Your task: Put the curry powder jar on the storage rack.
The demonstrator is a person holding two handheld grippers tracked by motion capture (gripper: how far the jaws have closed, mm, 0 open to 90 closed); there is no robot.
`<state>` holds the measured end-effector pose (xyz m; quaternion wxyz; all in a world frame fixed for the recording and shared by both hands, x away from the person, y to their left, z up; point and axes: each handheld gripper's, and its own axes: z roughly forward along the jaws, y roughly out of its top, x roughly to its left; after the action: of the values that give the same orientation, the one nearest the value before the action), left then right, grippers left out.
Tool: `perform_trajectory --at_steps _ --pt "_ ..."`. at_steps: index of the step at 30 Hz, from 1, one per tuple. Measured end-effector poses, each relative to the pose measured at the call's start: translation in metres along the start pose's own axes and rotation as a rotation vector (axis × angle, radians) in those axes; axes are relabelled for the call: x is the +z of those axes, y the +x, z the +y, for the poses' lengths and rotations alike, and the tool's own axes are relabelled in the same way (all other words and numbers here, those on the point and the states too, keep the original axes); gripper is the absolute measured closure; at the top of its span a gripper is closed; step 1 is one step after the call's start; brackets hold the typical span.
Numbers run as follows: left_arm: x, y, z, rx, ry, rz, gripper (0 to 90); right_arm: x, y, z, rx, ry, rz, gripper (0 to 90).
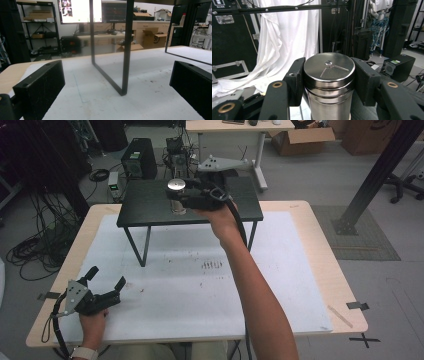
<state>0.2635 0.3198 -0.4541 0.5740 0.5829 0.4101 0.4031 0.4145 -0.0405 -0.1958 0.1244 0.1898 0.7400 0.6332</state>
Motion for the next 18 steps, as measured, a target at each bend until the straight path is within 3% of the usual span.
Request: perform_trajectory --at_steps 10,18 --pt "0.0 0.0 0.0 -0.001 0.0 0.0 0.2 0.024 -0.019 0.011 -0.009 0.012 -0.057 48.0" --pt "0.0 0.0 0.0 -0.003 -0.002 -0.001 0.2 0.044 -0.034 0.006 0.003 0.031 -0.099 48.0"
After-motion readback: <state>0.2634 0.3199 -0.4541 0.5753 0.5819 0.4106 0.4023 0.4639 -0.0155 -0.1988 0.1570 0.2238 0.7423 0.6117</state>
